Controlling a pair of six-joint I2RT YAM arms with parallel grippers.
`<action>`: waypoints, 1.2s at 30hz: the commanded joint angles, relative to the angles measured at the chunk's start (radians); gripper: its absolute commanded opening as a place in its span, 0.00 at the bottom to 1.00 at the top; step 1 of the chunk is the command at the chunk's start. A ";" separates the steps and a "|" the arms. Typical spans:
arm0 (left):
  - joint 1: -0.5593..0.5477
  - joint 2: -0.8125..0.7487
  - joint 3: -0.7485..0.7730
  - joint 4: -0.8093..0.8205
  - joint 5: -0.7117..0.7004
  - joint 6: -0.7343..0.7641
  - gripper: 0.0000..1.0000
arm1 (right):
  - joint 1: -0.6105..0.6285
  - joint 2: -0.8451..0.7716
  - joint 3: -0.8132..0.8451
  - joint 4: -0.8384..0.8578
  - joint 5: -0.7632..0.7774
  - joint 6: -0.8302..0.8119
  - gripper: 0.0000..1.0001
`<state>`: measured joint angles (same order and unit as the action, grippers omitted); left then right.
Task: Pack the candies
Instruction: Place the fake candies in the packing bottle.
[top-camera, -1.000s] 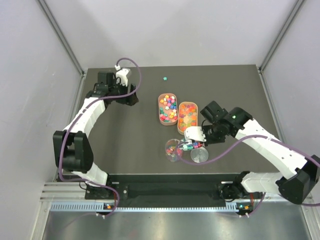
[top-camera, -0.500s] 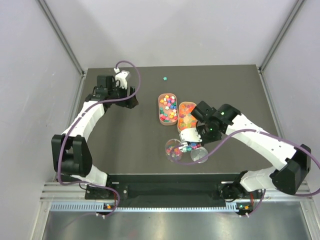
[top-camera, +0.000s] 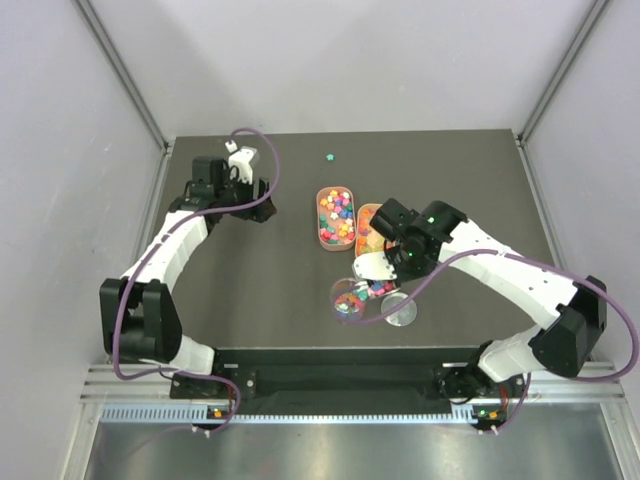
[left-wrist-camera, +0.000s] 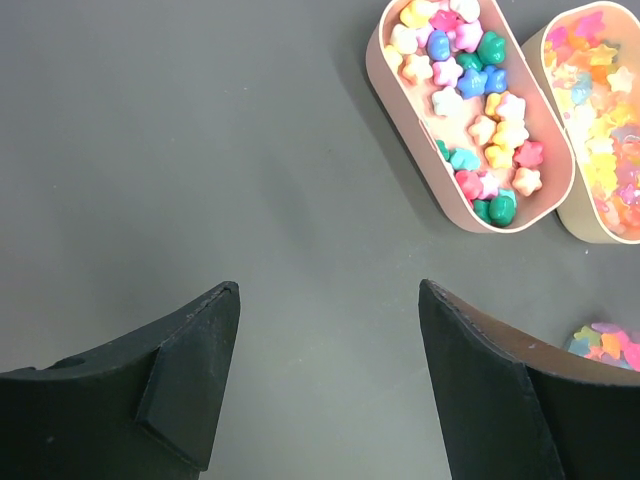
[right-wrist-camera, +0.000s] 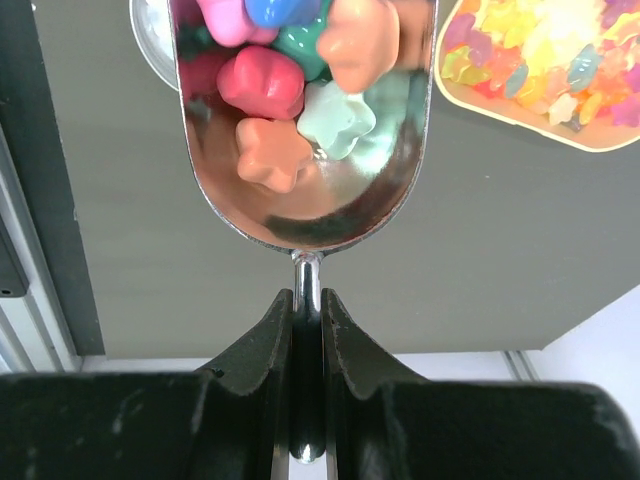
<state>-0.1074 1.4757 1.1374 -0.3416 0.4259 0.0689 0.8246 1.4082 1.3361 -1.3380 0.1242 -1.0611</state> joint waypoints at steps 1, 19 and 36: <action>0.000 -0.057 -0.018 0.065 -0.007 -0.012 0.77 | 0.030 0.014 0.077 -0.049 0.029 0.019 0.00; 0.006 -0.098 -0.057 0.104 -0.013 -0.020 0.78 | 0.064 0.051 0.127 -0.132 0.117 0.043 0.00; 0.009 -0.097 -0.022 0.101 0.010 -0.037 0.79 | 0.096 0.040 0.124 -0.113 0.210 0.048 0.00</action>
<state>-0.1043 1.4067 1.0763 -0.2817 0.4110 0.0509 0.9173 1.4582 1.4162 -1.3510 0.3176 -1.0466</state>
